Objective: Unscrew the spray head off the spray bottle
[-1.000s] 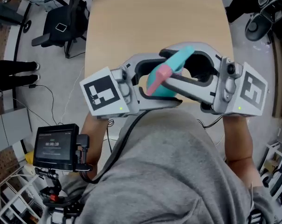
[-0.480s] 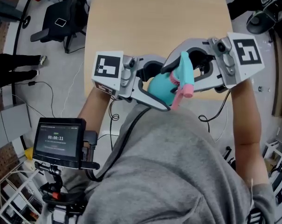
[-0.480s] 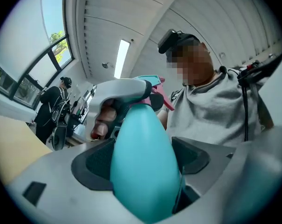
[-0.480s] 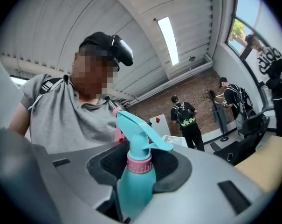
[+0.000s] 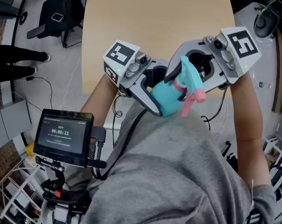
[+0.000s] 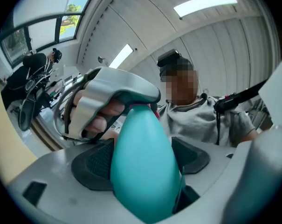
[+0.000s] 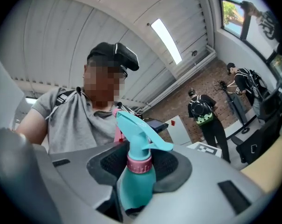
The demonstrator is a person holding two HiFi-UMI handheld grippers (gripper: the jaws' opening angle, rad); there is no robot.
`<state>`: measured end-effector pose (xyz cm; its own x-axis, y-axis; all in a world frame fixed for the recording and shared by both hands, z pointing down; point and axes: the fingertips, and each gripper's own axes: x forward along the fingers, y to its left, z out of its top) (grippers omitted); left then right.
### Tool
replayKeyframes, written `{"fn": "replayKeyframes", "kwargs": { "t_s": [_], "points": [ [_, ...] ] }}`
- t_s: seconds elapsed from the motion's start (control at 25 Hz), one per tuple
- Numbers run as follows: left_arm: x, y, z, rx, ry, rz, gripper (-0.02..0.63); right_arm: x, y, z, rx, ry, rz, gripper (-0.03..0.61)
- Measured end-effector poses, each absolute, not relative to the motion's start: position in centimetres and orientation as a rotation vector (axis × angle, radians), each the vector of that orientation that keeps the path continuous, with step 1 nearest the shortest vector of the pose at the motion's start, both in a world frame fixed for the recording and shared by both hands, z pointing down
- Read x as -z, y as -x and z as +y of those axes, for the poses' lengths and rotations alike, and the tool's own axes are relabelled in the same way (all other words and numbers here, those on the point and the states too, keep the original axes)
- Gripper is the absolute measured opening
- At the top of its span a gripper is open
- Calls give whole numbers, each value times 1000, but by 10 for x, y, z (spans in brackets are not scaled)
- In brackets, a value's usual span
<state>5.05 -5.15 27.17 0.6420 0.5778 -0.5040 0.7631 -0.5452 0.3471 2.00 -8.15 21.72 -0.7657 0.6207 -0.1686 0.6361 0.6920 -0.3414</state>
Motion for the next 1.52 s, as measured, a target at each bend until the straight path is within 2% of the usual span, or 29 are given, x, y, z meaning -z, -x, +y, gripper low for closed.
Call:
{"fn": "replayKeyframes", "kwargs": {
  "t_s": [0.16,0.28,0.36,0.4,0.6,0.76,0.92,1.0,1.24,1.4,1.52],
  "points": [
    [-255,-52,-60,494,-2246,1087,387,-200,-22,-94,644,-1119,2720,146],
    [-256,-61,-84,534,-2412,815,387,-200,-15,-121,519,-792,2850,152],
    [-267,-67,-108,487,-2578,512,387,-209,-15,-146,416,-402,2966,200],
    [-274,-70,-121,428,-2658,340,387,-214,-19,-159,368,-188,3009,253],
    [-310,-69,-178,74,-2857,-473,387,-253,-38,-186,199,605,3154,253],
    [-318,-67,-192,-56,-2901,-767,387,-268,-39,-195,167,982,3141,245],
    [-323,-62,-201,-168,-2977,-1025,387,-271,-40,-198,231,1140,3057,187],
    [-330,-63,-202,-187,-2990,-1081,387,-276,-42,-197,306,1185,3017,164],
    [-355,-70,-191,-174,-2990,-1038,385,-301,-51,-190,471,1163,3019,150],
    [-338,-76,-175,71,-2994,-726,385,-291,-56,-176,498,907,3013,135],
    [-323,-74,-149,127,-3033,-384,385,-276,-54,-153,439,621,3081,133]
  ]
}}
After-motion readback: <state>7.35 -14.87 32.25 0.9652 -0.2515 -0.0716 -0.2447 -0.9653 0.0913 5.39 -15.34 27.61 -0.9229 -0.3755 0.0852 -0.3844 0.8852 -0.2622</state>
